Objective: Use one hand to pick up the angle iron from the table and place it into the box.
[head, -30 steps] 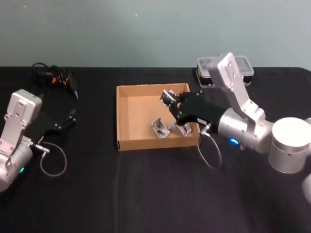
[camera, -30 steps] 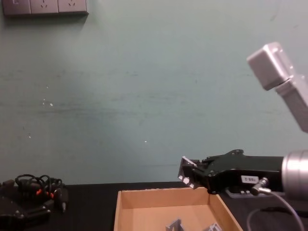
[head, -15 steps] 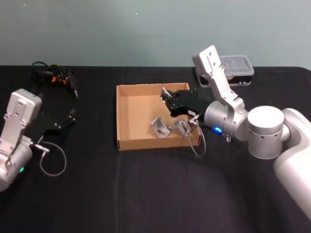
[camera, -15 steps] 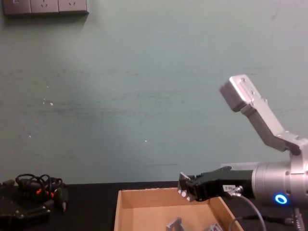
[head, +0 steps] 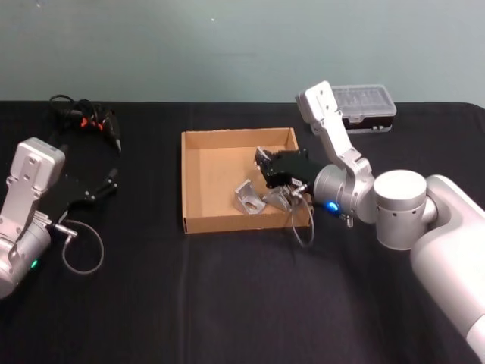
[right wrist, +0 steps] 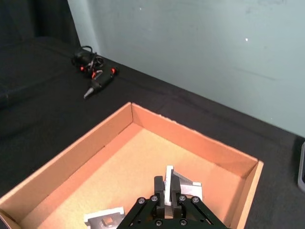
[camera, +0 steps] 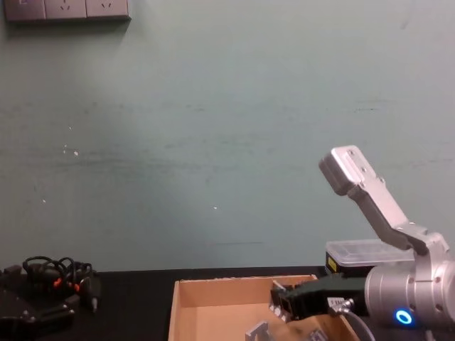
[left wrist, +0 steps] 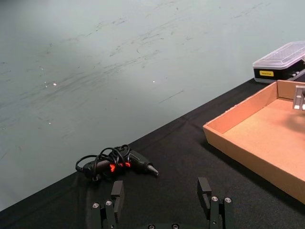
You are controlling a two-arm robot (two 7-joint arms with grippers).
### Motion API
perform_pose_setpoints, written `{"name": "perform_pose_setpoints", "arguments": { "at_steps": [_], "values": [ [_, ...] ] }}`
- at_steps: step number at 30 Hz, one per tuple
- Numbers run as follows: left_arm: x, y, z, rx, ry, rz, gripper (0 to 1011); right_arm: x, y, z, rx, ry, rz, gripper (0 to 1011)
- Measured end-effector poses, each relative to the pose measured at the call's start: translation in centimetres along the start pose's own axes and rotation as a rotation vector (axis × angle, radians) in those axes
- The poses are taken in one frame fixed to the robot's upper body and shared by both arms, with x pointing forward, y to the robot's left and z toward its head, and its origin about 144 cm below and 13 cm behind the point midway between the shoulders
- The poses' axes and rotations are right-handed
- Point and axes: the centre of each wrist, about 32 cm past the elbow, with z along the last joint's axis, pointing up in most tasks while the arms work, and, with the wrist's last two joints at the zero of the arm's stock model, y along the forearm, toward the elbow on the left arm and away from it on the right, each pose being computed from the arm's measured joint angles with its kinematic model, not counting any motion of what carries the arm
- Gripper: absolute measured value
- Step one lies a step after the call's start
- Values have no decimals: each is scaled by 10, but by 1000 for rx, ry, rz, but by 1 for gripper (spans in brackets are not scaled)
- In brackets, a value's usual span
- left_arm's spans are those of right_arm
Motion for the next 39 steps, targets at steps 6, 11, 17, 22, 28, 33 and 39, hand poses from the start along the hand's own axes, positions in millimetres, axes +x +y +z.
{"name": "perform_pose_setpoints", "arguments": {
  "at_steps": [6,11,17,22,28,33,39],
  "values": [
    [0,0,0,0,0,0,1011,-2,3,-5,-14,8,-4,82],
    [0,0,0,0,0,0,1012,-2,4,-6,-21,8,-7,82],
    [0,0,0,0,0,0,1011,-3,4,-7,-26,12,-5,82],
    [0,0,0,0,0,0,1011,-3,4,-9,-29,17,0,96],
    [0,0,0,0,0,0,1011,-4,2,-9,-17,20,-1,277],
    [0,0,0,0,0,0,1011,-5,-5,-5,19,14,-9,435],
    [0,0,0,0,0,0,1011,-5,-20,-1,68,12,-25,618]
  ]
}}
